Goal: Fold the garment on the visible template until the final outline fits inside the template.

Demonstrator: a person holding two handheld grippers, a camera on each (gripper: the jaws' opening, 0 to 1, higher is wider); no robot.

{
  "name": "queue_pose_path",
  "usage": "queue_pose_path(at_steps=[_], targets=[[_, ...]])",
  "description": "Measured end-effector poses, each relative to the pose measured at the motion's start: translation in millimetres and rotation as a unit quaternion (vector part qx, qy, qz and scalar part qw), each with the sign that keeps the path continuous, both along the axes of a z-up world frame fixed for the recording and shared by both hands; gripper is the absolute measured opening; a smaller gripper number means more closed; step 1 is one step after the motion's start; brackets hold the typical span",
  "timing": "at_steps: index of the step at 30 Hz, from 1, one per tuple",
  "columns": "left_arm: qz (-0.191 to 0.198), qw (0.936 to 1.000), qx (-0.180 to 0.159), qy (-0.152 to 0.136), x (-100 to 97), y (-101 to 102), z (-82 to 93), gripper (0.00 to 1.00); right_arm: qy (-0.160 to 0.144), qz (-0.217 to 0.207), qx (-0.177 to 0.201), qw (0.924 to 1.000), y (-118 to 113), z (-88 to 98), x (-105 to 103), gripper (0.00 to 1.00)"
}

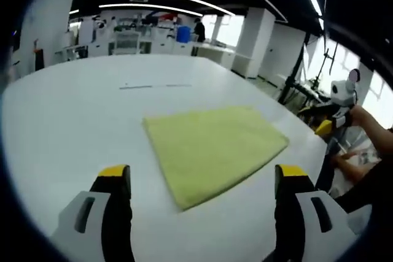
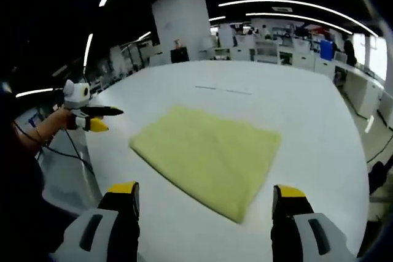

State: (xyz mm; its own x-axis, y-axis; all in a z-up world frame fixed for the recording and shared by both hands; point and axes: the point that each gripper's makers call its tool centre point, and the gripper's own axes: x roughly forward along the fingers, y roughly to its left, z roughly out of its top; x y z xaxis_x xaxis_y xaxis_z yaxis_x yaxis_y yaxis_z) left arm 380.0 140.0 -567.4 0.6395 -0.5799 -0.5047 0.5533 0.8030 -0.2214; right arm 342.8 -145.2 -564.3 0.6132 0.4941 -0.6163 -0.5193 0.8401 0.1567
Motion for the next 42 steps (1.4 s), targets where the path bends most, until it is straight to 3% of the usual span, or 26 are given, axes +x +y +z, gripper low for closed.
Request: queue_pose_path(at_steps=[6, 15, 42], targets=[[-0.018, 0.9988, 0.04, -0.022, -7.0, 3.6, 7.5, 0.99, -0.006, 0.003, 0.001, 1.0, 3.5, 4.6, -4.3, 0.96], [-0.016, 0.9983, 0.032, -0.047, -17.1, 5.6, 17.9, 0.96, -0.02, -0.001, 0.01, 0.9997, 8.2, 9.8, -6.2, 0.99], [-0.015, 0.9988, 0.028, -0.036, -34.4, 9.8, 7.9, 0.94, -0.015, -0.024, 0.006, 0.9996, 5.3, 1.0, -18.9, 0.97]])
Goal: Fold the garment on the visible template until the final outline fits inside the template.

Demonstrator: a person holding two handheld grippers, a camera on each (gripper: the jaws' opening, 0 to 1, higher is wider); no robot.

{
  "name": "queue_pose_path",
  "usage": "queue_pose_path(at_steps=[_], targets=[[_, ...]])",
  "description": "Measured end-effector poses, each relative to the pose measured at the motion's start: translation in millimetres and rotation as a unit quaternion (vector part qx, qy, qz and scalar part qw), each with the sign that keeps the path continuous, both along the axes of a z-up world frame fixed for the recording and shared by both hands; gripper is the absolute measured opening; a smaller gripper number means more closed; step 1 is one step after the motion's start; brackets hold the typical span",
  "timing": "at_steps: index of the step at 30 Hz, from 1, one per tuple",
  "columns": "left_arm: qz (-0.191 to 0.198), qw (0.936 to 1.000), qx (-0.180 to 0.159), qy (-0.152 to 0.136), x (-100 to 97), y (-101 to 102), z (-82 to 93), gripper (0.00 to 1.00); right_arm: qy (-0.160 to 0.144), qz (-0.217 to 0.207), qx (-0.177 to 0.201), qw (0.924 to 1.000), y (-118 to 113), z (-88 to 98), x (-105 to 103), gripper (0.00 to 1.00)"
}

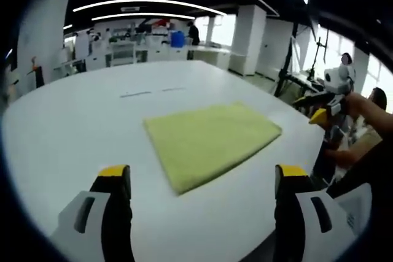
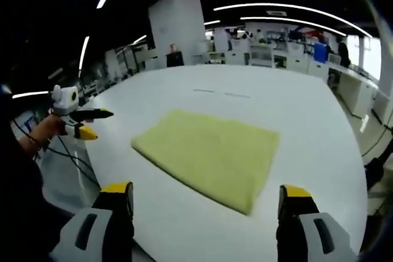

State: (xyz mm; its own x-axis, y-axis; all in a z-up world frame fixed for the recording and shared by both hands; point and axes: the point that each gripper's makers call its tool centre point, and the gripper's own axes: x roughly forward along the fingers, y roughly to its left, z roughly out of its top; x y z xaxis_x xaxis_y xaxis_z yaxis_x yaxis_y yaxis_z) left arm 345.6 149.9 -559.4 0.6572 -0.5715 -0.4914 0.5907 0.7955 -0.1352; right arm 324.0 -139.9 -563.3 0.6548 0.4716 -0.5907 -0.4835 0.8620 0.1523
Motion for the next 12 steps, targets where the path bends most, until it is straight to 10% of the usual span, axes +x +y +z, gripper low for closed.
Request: queue_pose_path(at_steps=[12], targets=[[0.009, 0.9999, 0.003, 0.008, -4.8, 3.2, -5.0, 0.92, 0.004, -0.008, 0.006, 0.9999, -0.5, -3.0, -0.8, 0.92]])
